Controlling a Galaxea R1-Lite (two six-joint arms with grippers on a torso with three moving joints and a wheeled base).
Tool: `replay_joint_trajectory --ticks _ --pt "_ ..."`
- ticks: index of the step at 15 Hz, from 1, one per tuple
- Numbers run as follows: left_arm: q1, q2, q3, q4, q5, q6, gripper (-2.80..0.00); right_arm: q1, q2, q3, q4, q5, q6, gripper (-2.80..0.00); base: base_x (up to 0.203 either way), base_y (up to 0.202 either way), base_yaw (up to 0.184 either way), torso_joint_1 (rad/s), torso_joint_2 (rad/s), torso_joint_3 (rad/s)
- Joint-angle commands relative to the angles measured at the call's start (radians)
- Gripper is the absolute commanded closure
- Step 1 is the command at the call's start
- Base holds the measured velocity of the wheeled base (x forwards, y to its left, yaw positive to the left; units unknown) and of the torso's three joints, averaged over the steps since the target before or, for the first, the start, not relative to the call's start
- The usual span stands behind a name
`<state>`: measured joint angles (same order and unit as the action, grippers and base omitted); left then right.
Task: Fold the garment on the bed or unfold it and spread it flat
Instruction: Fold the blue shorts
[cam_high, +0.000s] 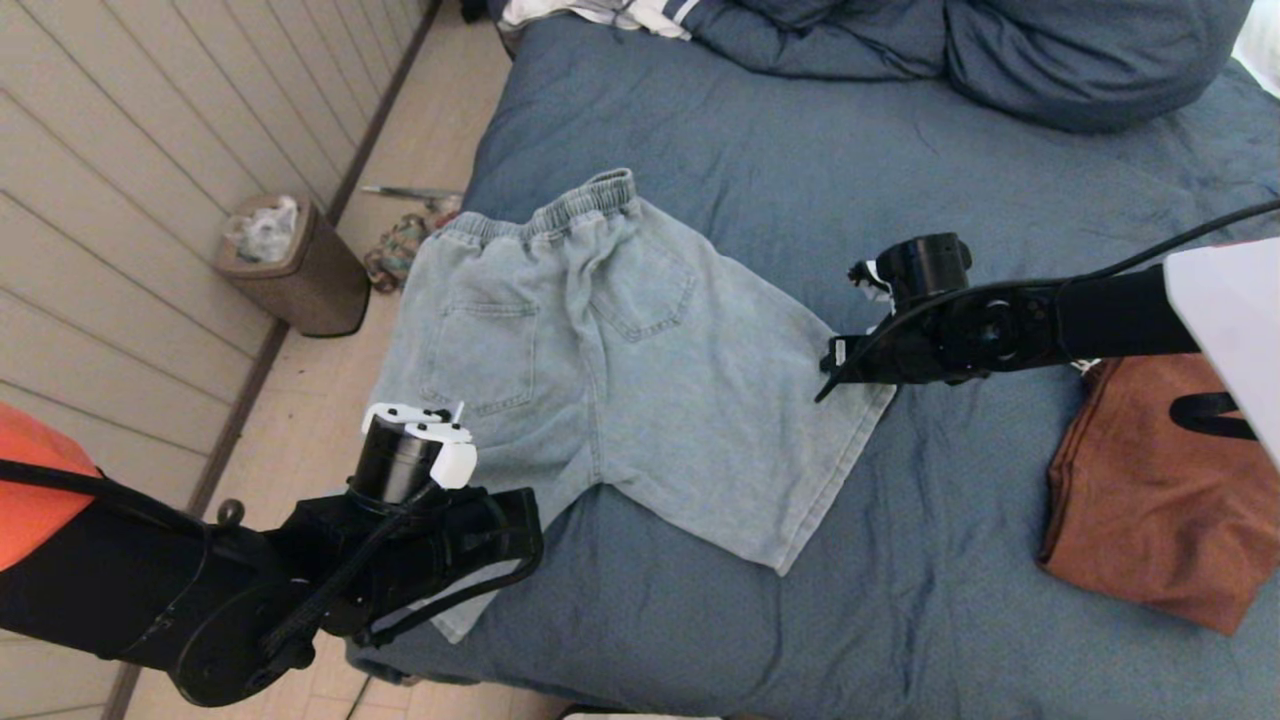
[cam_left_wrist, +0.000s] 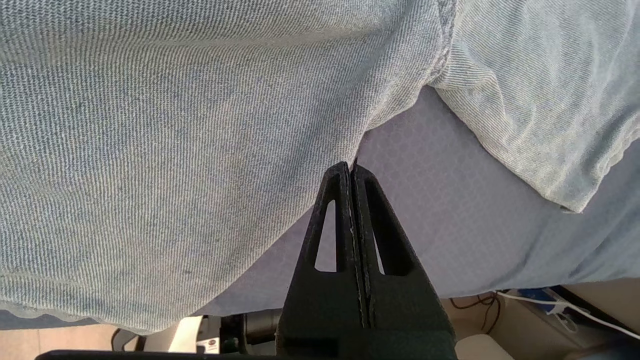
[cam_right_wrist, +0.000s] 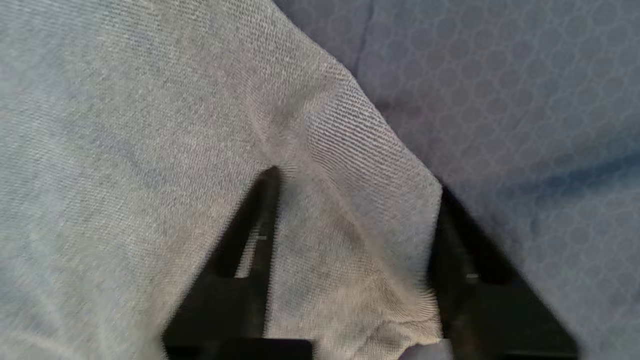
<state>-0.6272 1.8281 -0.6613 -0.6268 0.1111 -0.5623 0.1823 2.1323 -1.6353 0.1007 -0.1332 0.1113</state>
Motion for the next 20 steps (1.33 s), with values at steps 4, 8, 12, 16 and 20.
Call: replay_joint_trajectory --ticks 4,8,12,16,20 --pt "0.0 -0.003 0.0 -0.004 0.002 -0.004 0.0 -0.001 -0.087 0.006 0.008 0.003 0.042 0.0 0.0 0.0 0.0 0.0 0.0 0.0" --pt "0.0 -0.011 0.002 -0.004 0.002 -0.002 0.0 -0.114 -0.18 0.043 0.06 0.088 0.13 0.0 0.0 0.0 0.0 0.0 0.0 0.0" --pt "0.0 -0.015 0.003 -0.004 0.002 -0.002 0.0 -0.268 -0.224 0.029 0.121 0.155 0.137 0.0 0.0 0.0 0.0 0.0 0.0 0.0" --pt "0.0 -0.02 0.003 -0.004 0.002 -0.002 0.0 -0.403 -0.24 -0.001 0.148 0.157 0.094 0.0 0.0 0.0 0.0 0.0 0.0 0.0" --pt "0.0 -0.018 0.003 -0.004 0.002 -0.002 0.0 -0.547 -0.242 -0.014 0.164 0.193 0.028 0.0 0.0 0.0 0.0 0.0 0.0 0.0"
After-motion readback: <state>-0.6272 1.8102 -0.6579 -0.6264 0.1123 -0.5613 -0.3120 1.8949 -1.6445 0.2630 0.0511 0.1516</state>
